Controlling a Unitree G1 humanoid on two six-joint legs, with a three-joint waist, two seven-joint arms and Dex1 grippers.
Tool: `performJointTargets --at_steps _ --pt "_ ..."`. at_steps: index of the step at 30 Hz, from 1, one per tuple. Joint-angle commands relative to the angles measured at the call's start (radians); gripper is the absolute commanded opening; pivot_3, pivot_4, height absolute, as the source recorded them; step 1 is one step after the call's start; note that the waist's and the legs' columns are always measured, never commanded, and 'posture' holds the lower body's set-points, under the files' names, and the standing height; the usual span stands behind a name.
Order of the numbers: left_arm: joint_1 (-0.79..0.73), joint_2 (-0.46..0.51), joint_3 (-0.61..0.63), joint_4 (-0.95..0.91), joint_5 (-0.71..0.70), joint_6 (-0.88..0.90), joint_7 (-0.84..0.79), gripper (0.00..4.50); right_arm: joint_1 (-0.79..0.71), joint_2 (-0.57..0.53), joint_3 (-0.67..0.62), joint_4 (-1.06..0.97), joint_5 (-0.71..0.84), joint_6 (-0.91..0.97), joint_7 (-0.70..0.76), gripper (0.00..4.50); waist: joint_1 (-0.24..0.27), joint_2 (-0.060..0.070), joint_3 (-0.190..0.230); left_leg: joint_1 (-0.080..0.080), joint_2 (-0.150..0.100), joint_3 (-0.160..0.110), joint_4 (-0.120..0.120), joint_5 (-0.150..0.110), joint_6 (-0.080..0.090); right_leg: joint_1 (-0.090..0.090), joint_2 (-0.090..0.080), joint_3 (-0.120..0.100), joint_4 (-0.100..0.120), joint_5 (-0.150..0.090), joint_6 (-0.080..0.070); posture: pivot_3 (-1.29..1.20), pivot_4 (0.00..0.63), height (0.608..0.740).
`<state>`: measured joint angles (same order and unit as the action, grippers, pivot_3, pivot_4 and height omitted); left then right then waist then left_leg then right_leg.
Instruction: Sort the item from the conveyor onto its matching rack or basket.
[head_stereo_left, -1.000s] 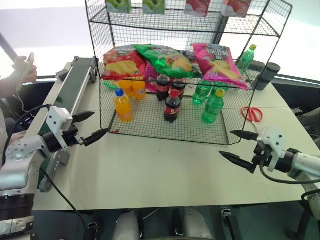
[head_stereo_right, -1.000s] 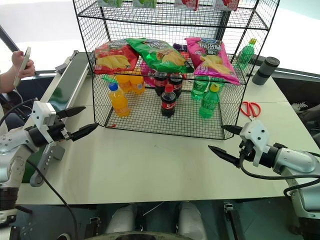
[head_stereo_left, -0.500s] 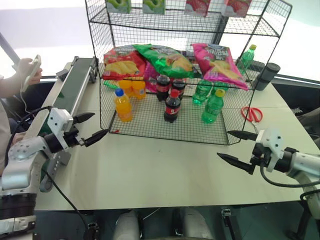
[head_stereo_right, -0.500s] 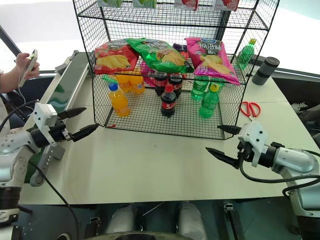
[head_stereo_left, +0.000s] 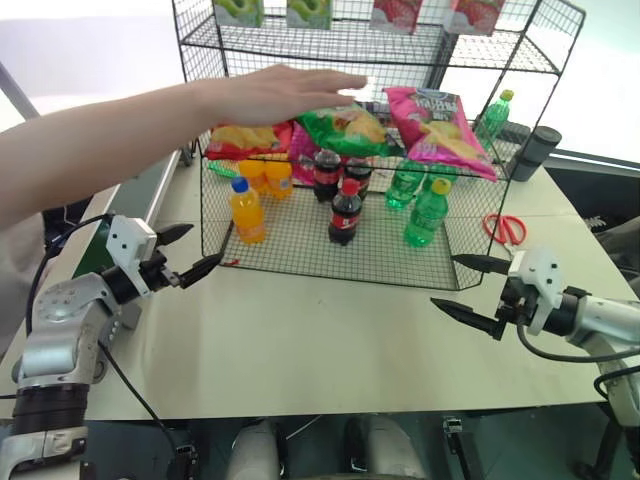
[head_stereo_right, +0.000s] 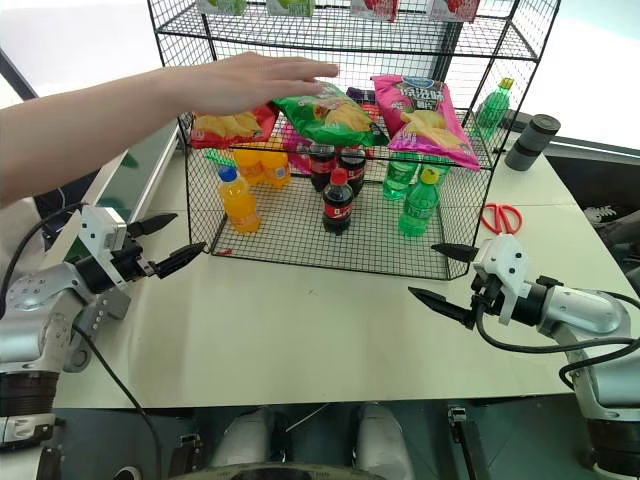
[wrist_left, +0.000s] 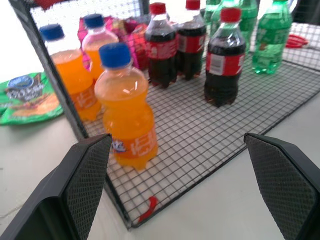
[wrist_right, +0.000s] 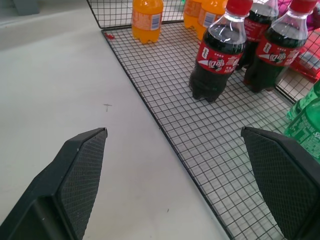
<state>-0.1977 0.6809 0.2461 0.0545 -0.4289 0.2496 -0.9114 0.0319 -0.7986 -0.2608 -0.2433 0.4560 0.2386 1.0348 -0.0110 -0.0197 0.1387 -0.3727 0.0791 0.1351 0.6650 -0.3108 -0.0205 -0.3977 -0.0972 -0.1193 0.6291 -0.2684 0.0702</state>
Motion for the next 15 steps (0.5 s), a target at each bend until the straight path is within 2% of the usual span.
performJointTargets --at_steps 1,8,15 --pt "-0.018 0.024 0.005 -0.062 -0.054 0.062 -0.03 4.5 0.004 0.003 -0.01 -0.038 0.018 -0.005 -0.002 4.47 0.0 0.0 0.0 0.0 0.0 0.0 0.0 0.0 0.0 0.0 0.0 0.0 0.0 0.0 0.0 0.0 0.15 0.726" --pt "-0.026 -0.002 0.03 -0.115 -0.148 0.184 -0.009 4.5 -0.011 0.014 -0.006 -0.038 0.027 -0.003 -0.008 4.47 0.0 0.0 0.0 0.0 0.0 0.0 0.0 0.0 -0.001 0.0 0.0 0.0 0.0 0.0 0.0 0.0 0.15 0.726" --pt "-0.024 -0.021 0.029 -0.143 -0.164 0.141 -0.032 4.5 -0.015 0.013 -0.002 -0.047 0.049 0.019 -0.006 4.47 0.001 0.0 0.0 0.0 0.0 0.0 0.0 0.001 -0.002 0.0 0.0 0.0 0.0 0.0 0.0 0.0 0.15 0.726"
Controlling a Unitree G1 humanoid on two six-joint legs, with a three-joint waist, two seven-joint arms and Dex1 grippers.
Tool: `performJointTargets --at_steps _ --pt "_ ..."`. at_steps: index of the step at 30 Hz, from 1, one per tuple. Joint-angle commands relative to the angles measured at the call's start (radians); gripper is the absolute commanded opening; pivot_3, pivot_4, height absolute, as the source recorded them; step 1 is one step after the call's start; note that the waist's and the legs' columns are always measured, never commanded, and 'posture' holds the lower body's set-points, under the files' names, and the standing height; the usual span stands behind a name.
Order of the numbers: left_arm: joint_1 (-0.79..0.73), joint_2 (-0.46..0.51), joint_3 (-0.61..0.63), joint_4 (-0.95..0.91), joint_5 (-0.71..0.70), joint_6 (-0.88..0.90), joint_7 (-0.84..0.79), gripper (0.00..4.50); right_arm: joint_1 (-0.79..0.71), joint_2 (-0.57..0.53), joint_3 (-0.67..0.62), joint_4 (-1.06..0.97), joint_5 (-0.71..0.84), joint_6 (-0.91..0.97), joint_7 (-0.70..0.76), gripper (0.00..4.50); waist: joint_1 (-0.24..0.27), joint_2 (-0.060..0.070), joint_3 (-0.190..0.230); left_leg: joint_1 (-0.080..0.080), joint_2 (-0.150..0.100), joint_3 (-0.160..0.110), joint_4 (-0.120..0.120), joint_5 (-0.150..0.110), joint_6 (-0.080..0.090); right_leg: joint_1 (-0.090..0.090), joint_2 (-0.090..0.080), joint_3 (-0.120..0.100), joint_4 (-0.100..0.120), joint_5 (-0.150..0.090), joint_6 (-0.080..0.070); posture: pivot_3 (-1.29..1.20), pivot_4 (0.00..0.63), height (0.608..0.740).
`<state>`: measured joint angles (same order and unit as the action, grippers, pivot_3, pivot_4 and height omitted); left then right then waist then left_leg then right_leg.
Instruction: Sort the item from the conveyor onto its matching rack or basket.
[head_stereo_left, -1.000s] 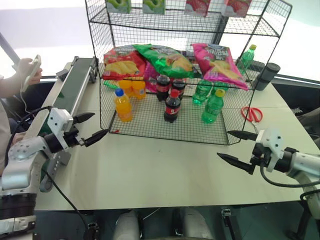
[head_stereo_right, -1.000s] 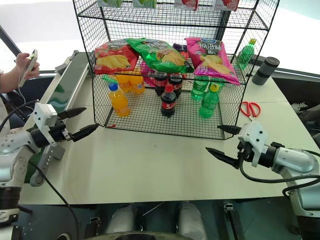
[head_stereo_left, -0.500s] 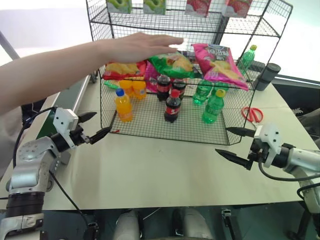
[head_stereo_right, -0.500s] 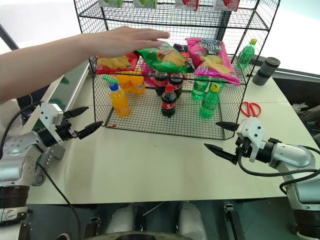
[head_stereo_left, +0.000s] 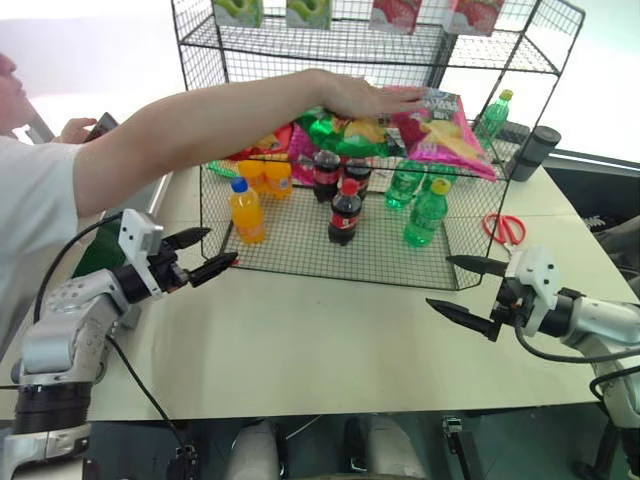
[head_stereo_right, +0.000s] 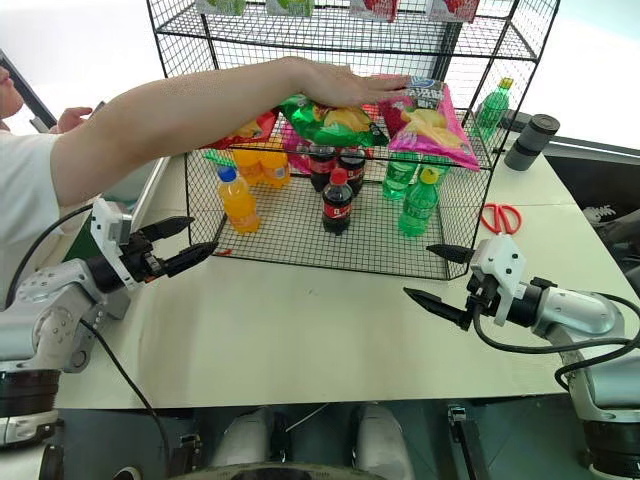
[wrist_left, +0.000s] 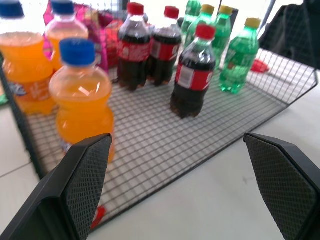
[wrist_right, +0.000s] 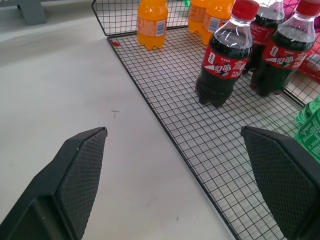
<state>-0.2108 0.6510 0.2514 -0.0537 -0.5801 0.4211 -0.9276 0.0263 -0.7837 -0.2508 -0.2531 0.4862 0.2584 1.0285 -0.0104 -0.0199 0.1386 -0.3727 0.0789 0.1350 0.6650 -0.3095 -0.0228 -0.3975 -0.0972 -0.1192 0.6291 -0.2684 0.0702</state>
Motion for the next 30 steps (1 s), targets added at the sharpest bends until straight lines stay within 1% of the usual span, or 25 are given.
performJointTargets --at_steps 1,5,9,10,14,15,18,20,23,27,30 --pt "-0.004 0.009 0.021 -0.038 -0.007 -0.049 -0.028 4.5 -0.01 -0.001 -0.01 -0.036 0.017 -0.003 0.0 4.47 0.0 0.0 0.0 0.0 0.0 0.0 0.0 0.0 0.0 0.0 0.0 0.0 0.0 0.0 0.0 0.0 0.15 0.726" --pt "0.014 0.001 0.021 -0.048 -0.004 -0.089 -0.041 4.5 -0.012 -0.002 -0.004 -0.038 0.016 -0.002 0.002 4.47 0.0 0.0 0.0 0.0 0.0 0.0 0.0 0.0 0.0 0.0 0.0 0.0 0.0 0.0 0.0 0.0 0.15 0.726" --pt "0.043 0.002 0.029 -0.056 -0.031 -0.053 -0.044 4.5 -0.014 -0.006 -0.001 -0.041 0.029 0.012 0.009 4.47 -0.001 0.0 0.0 0.0 0.0 0.0 0.0 0.0 0.0 0.0 0.0 0.0 0.0 0.0 0.0 0.0 0.15 0.726" --pt "0.051 0.0 0.027 -0.053 -0.008 -0.08 -0.037 4.5 -0.012 -0.008 0.0 -0.044 0.039 0.023 0.014 4.47 -0.001 0.0 0.0 0.0 0.0 0.0 0.0 0.0 0.0 0.0 0.0 0.0 0.0 0.0 0.0 0.0 0.15 0.726" --pt "0.082 -0.006 0.026 -0.066 -0.01 -0.106 -0.048 4.5 -0.009 -0.005 -0.002 -0.049 0.053 0.039 0.023 4.47 0.0 0.0 0.0 0.0 0.0 0.0 0.0 -0.001 0.002 0.0 0.0 0.0 0.0 0.0 0.0 0.0 0.15 0.726" --pt "0.084 -0.012 0.024 -0.066 0.004 -0.119 -0.032 4.5 -0.012 -0.001 -0.008 -0.053 0.08 0.058 0.027 4.47 0.0 0.0 0.0 0.0 0.0 0.0 0.0 -0.001 0.002 0.0 0.0 0.0 0.0 0.0 0.0 0.0 0.15 0.726" --pt "0.098 -0.02 0.01 -0.069 0.04 -0.157 -0.013 4.5 -0.007 0.005 -0.035 -0.104 0.233 0.159 0.056 4.47 0.001 0.0 0.0 0.0 0.0 0.0 0.0 -0.001 0.002 0.0 0.0 0.0 0.0 0.0 0.0 0.0 0.15 0.726" --pt "0.111 -0.028 0.01 -0.077 0.038 -0.172 -0.015 4.5 -0.001 0.007 -0.05 -0.155 0.378 0.249 0.067 4.47 0.001 0.0 0.0 0.0 0.0 -0.001 0.0 -0.001 0.002 0.0 0.0 0.0 0.0 0.0 0.0 0.0 0.15 0.726" --pt "0.126 -0.036 0.01 -0.092 0.056 -0.186 0.012 4.5 -0.012 0.02 -0.02 -0.198 0.475 0.311 0.081 4.47 0.0 0.0 0.0 0.0 0.002 -0.001 0.0 -0.001 0.003 0.0 0.0 0.0 0.0 0.0 0.0 0.0 0.15 0.726" --pt "0.148 -0.044 0.003 -0.108 0.076 -0.203 0.033 4.5 -0.073 0.1 0.07 -0.198 0.458 0.285 0.077 4.47 -0.002 -0.001 -0.001 0.0 0.002 -0.001 0.0 -0.002 0.003 0.0 0.0 0.0 0.0 0.0 -0.001 0.0 0.15 0.726" --pt "0.162 -0.048 0.003 -0.121 0.09 -0.212 0.047 4.5 -0.115 0.162 0.155 -0.171 0.376 0.219 0.102 4.47 -0.001 -0.001 -0.001 0.0 0.002 -0.001 0.0 -0.002 0.003 0.0 0.0 0.0 0.0 0.0 -0.001 0.0 0.15 0.726"
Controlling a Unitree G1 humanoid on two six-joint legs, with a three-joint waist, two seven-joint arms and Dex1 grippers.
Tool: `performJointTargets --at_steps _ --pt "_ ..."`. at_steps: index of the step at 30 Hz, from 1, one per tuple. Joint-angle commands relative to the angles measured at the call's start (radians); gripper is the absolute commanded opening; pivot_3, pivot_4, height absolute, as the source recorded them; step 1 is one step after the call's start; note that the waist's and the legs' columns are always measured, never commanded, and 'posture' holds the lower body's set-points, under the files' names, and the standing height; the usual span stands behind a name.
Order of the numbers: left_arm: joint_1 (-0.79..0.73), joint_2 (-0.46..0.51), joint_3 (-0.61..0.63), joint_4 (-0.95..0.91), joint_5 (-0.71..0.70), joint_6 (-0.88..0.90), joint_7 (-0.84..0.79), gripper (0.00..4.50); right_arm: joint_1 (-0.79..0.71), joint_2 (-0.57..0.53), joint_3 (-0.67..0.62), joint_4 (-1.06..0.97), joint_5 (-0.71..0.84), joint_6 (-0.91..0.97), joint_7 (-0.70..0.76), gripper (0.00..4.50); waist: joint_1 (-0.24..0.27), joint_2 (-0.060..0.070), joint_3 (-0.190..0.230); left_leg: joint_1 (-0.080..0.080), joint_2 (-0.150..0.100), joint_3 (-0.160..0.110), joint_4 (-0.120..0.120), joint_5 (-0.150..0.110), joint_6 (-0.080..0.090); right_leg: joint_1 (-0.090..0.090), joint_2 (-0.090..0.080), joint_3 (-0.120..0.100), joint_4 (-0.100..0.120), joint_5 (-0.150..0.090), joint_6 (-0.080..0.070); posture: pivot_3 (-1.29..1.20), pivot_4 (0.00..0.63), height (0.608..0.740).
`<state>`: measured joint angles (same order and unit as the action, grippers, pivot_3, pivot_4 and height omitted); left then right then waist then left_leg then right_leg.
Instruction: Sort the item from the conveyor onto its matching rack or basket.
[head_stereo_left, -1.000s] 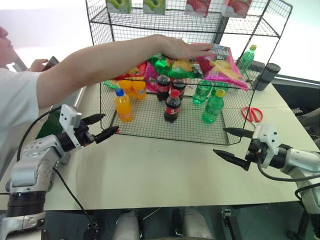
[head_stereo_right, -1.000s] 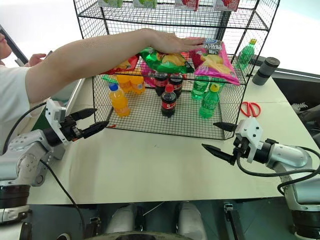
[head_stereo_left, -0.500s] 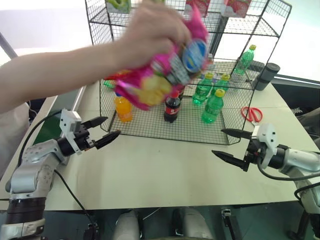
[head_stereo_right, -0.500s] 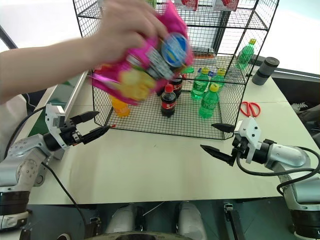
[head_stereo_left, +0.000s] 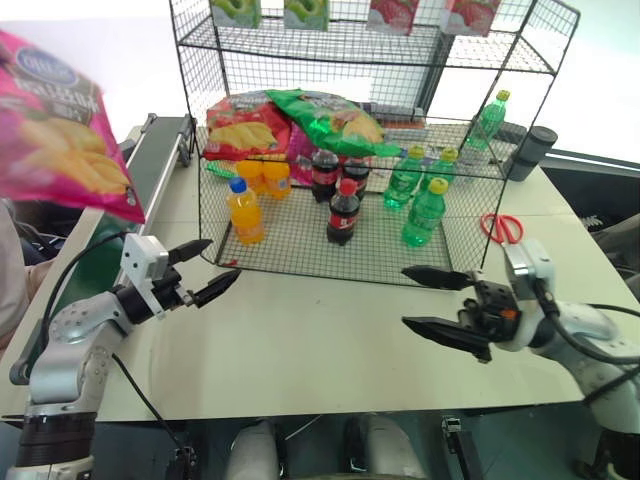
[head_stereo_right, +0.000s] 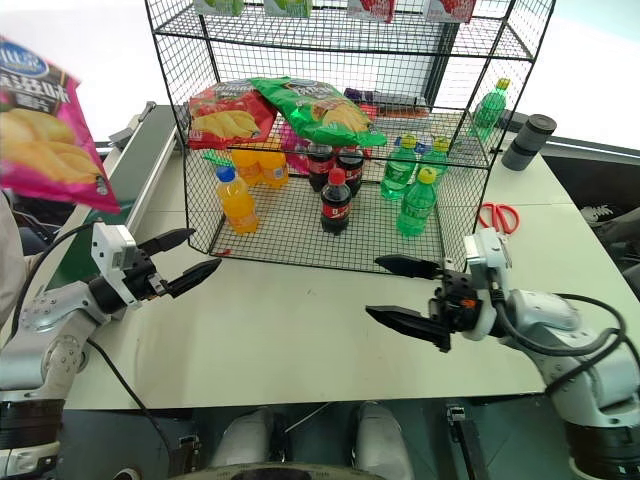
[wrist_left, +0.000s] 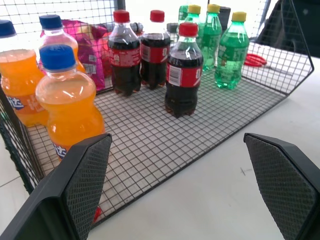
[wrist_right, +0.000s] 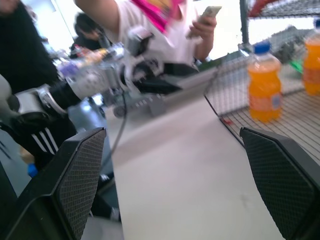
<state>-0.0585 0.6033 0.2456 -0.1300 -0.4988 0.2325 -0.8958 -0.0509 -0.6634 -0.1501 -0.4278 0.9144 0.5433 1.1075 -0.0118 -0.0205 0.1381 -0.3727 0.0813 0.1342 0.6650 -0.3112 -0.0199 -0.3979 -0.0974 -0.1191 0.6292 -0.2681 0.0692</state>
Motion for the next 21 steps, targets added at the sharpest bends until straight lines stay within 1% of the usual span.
performJointTargets --at_steps 1,2,3,9,13,21 --pt "0.014 0.002 0.009 -0.048 0.021 -0.035 0.021 4.5 -0.051 0.05 0.098 0.025 -0.123 -0.118 0.038 4.47 0.0 0.0 0.0 0.0 0.0 0.0 0.0 0.0 0.0 0.0 0.0 0.0 0.0 0.0 0.0 0.0 0.15 0.726" --pt "0.017 0.005 0.011 -0.051 0.035 -0.049 0.029 4.5 -0.055 0.056 0.131 0.043 -0.193 -0.185 0.06 4.47 0.001 0.0 0.0 0.0 0.0 0.0 0.0 0.0 0.0 0.0 0.0 0.0 0.0 0.0 0.0 0.0 0.15 0.726" --pt "0.022 0.008 0.017 -0.057 0.034 -0.051 0.03 4.5 -0.061 0.067 0.15 0.065 -0.23 -0.22 0.068 4.47 0.001 0.0 0.0 0.0 -0.001 0.0 0.0 0.0 0.0 0.0 0.0 0.0 0.0 0.0 0.0 0.0 0.15 0.726" --pt "0.077 0.021 0.047 -0.091 0.037 -0.065 0.039 4.5 -0.095 0.079 0.172 0.179 -0.334 -0.362 0.114 4.47 0.001 0.0 0.0 0.0 -0.002 0.001 0.0 0.0 0.0 0.0 0.0 0.0 0.0 0.0 0.0 0.0 0.15 0.726" --pt "0.115 0.024 0.062 -0.103 0.018 -0.057 0.042 4.5 -0.129 0.086 0.186 0.246 -0.387 -0.437 0.138 4.47 -0.002 0.0 0.0 0.0 -0.001 0.001 0.0 0.0 -0.001 0.0 0.0 0.0 0.0 0.0 0.0 0.0 0.15 0.726" --pt "0.161 0.03 0.081 -0.104 0.049 -0.103 0.051 4.5 -0.137 0.091 0.198 0.278 -0.408 -0.457 0.138 4.47 0.0 0.0 0.0 0.0 -0.001 0.001 0.0 0.0 0.0 0.0 0.0 0.0 0.0 0.0 0.0 0.0 0.15 0.726"
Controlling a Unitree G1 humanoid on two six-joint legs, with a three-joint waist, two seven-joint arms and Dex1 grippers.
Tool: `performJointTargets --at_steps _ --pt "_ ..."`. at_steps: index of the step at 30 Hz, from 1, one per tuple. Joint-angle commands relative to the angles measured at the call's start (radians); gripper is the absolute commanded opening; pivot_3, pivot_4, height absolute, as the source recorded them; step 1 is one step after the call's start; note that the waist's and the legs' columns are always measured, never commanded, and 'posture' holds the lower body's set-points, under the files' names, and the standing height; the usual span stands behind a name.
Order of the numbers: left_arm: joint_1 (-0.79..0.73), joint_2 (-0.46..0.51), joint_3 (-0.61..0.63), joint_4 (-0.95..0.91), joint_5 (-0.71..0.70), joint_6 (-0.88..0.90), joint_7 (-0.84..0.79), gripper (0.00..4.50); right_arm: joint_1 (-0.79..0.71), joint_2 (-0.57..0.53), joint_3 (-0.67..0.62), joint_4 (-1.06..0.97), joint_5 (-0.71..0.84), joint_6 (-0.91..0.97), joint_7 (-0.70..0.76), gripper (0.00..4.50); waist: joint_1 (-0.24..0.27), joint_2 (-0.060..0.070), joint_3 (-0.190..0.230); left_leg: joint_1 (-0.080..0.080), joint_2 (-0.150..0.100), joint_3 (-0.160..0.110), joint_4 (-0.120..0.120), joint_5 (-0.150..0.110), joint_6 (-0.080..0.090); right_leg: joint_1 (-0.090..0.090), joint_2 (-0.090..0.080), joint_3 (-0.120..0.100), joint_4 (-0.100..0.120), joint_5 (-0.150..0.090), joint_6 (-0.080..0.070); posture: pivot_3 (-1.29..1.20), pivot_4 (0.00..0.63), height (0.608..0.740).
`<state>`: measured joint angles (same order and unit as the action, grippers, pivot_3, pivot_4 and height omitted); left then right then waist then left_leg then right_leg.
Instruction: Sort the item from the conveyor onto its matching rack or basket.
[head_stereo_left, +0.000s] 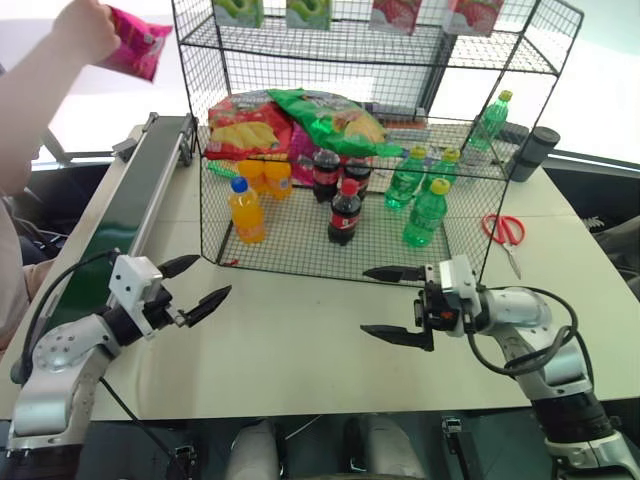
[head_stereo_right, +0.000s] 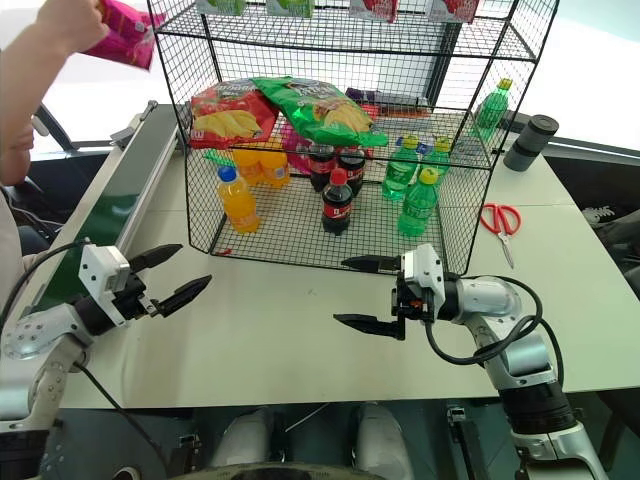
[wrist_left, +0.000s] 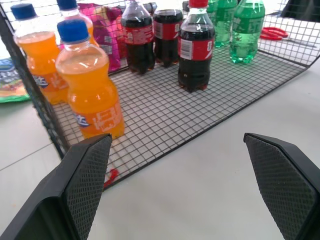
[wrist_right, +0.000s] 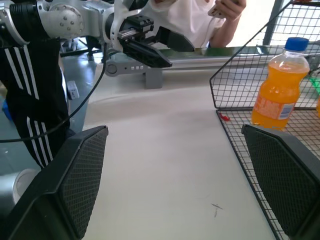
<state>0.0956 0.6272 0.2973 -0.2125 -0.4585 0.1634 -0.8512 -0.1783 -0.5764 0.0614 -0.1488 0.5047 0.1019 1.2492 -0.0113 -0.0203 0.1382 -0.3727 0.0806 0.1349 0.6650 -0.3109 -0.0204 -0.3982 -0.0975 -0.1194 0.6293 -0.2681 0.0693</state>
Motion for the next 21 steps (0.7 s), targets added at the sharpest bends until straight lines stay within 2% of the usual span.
performJointTargets --at_steps 1,21 --pt "0.011 0.008 0.028 -0.017 0.015 -0.036 0.009 4.5 -0.009 0.003 -0.013 0.0 0.0 -0.018 -0.004 4.47 0.0 0.0 0.0 0.0 0.0 0.0 0.0 0.0 0.0 0.0 0.0 0.0 0.0 0.0 0.0 0.0 0.15 0.726" --pt "-0.017 0.025 0.039 0.03 0.012 -0.062 0.0 4.5 -0.017 -0.002 -0.014 0.056 -0.047 -0.068 0.005 4.47 -0.001 0.0 0.0 0.0 0.0 0.0 0.0 0.0 0.0 0.0 0.0 0.0 0.0 0.0 0.0 0.0 0.15 0.726"
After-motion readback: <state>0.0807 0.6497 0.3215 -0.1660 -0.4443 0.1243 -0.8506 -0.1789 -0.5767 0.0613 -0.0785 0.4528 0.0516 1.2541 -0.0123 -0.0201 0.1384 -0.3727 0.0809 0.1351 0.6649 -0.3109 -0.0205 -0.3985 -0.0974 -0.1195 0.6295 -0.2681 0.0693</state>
